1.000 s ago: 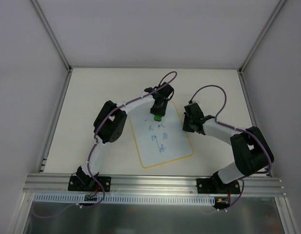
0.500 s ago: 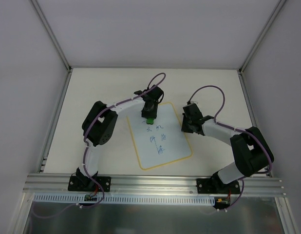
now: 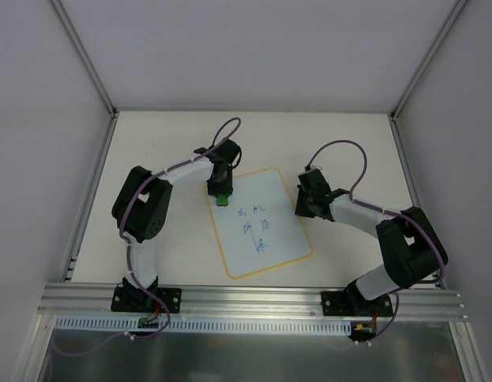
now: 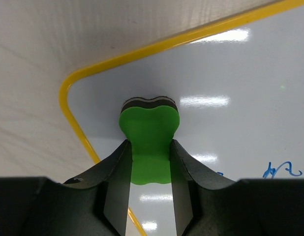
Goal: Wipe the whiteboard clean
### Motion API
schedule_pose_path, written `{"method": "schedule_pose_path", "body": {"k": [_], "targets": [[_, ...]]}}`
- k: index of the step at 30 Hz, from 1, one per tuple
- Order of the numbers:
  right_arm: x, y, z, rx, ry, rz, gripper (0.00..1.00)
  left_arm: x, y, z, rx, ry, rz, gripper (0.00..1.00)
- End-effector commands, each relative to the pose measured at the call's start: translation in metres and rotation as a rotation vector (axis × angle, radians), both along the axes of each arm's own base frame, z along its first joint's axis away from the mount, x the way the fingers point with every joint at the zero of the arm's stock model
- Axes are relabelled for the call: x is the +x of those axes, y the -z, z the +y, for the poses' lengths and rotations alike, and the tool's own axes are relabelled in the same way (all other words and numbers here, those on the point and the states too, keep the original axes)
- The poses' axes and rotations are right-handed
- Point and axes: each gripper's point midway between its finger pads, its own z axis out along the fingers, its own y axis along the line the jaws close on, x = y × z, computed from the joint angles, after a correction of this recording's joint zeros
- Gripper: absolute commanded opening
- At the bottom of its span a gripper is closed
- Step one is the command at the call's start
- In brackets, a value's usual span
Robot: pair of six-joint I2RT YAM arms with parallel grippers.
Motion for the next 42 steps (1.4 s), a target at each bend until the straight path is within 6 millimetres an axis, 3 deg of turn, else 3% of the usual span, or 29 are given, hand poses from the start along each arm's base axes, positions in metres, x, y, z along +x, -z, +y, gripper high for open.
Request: {"method": "schedule_pose_path", "body": {"k": [1, 3, 8, 14, 18, 21, 25, 29, 38, 40, 42], "targets": [[-0.023, 0.012, -0.015, -0.056, 0.009, 0.073, 0.04, -0.037, 0.024, 0.04, 0.145, -0.047, 0.144, 0.0], [-0.022, 0.012, -0.012, -0.052, 0.005, 0.07, 0.04, -0.032, 0.023, 0.031, 0.144, -0.018, 0.127, 0.0], [-0.021, 0.01, -0.007, -0.043, -0.003, 0.069, 0.05, -0.021, 0.018, -0.031, 0.101, 0.141, 0.084, 0.0], [-0.022, 0.01, -0.006, -0.041, -0.004, 0.07, 0.05, -0.017, 0.032, -0.084, 0.078, 0.293, 0.083, 0.0], [-0.023, 0.009, -0.007, -0.041, 0.0, 0.067, 0.04, -0.039, 0.038, -0.117, 0.057, 0.415, 0.104, 0.0], [-0.023, 0.009, -0.008, -0.046, 0.005, 0.067, 0.04, -0.06, 0.038, -0.126, 0.058, 0.477, 0.119, 0.0], [-0.024, 0.01, -0.01, -0.051, 0.01, 0.07, 0.04, -0.084, 0.038, -0.113, 0.049, 0.445, 0.168, 0.0], [-0.024, 0.01, -0.011, -0.049, 0.018, 0.068, 0.04, -0.1, 0.034, -0.078, 0.094, 0.374, 0.184, 0.0], [-0.024, 0.011, -0.012, -0.054, 0.024, 0.069, 0.04, -0.106, 0.026, 0.012, 0.169, 0.177, 0.191, 0.0], [-0.025, 0.012, -0.012, -0.055, 0.021, 0.073, 0.04, -0.101, 0.023, 0.024, 0.183, 0.148, 0.174, 0.0], [-0.025, 0.012, -0.012, -0.056, 0.023, 0.074, 0.04, -0.099, 0.018, 0.024, 0.17, 0.14, 0.162, 0.0]]}}
